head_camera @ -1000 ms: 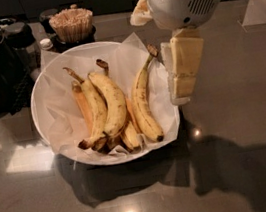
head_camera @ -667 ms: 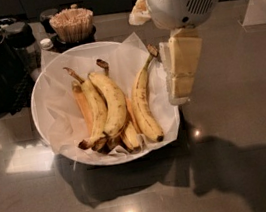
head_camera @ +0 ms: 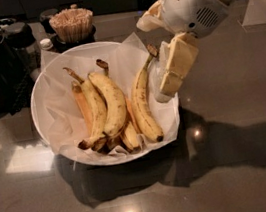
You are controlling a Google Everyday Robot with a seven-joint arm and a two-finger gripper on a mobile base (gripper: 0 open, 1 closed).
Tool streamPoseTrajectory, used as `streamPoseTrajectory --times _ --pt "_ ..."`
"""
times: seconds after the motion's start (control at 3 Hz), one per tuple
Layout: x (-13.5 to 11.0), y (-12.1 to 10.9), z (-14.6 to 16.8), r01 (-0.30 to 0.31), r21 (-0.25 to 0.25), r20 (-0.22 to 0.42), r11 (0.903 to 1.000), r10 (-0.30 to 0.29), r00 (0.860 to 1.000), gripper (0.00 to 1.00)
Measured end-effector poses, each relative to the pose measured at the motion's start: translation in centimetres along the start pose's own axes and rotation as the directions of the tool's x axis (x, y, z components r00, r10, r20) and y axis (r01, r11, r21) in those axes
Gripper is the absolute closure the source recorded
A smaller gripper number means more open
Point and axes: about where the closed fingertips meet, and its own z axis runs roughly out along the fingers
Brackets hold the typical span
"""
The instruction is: Pick banana from white bowl
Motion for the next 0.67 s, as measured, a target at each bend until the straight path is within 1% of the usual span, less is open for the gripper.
streamPoseTrajectory --times 0.33,0.67 --pt "-2.3 -1.6 -0.1 -0.143 -0.063 0.206 0.9877 0.153 0.966 0.0" --pt "-3.8 -1.0 -0.4 -0.154 -0.098 0.255 0.9832 0.174 0.951 0.0"
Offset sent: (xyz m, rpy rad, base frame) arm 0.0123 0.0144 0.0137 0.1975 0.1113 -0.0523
